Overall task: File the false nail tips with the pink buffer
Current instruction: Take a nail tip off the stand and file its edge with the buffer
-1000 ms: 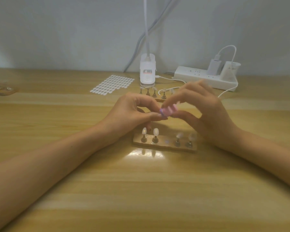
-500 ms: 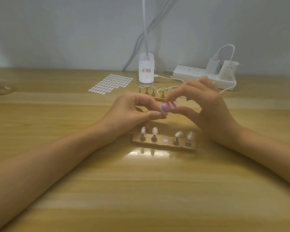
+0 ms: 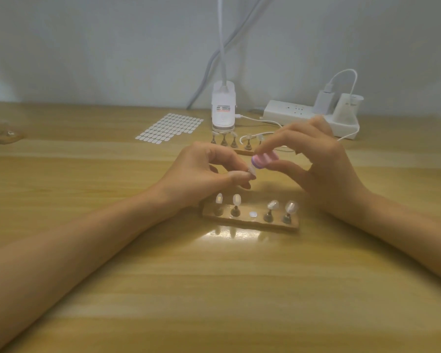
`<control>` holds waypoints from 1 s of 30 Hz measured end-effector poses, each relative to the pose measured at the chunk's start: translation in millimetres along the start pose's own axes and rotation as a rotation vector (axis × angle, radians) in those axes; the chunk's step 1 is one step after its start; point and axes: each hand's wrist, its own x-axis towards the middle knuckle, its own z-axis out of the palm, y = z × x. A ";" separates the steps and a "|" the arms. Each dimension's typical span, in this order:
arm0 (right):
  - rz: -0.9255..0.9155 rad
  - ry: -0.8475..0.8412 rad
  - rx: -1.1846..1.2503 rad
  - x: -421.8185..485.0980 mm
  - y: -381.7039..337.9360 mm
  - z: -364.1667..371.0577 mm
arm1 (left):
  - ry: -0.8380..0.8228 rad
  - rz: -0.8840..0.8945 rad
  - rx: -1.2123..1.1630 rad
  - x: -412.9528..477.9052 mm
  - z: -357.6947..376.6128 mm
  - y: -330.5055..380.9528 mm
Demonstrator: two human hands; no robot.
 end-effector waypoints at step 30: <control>-0.054 0.028 -0.115 -2.3 5.3 0.0 | -0.003 0.037 0.001 -0.6 -0.9 -2.3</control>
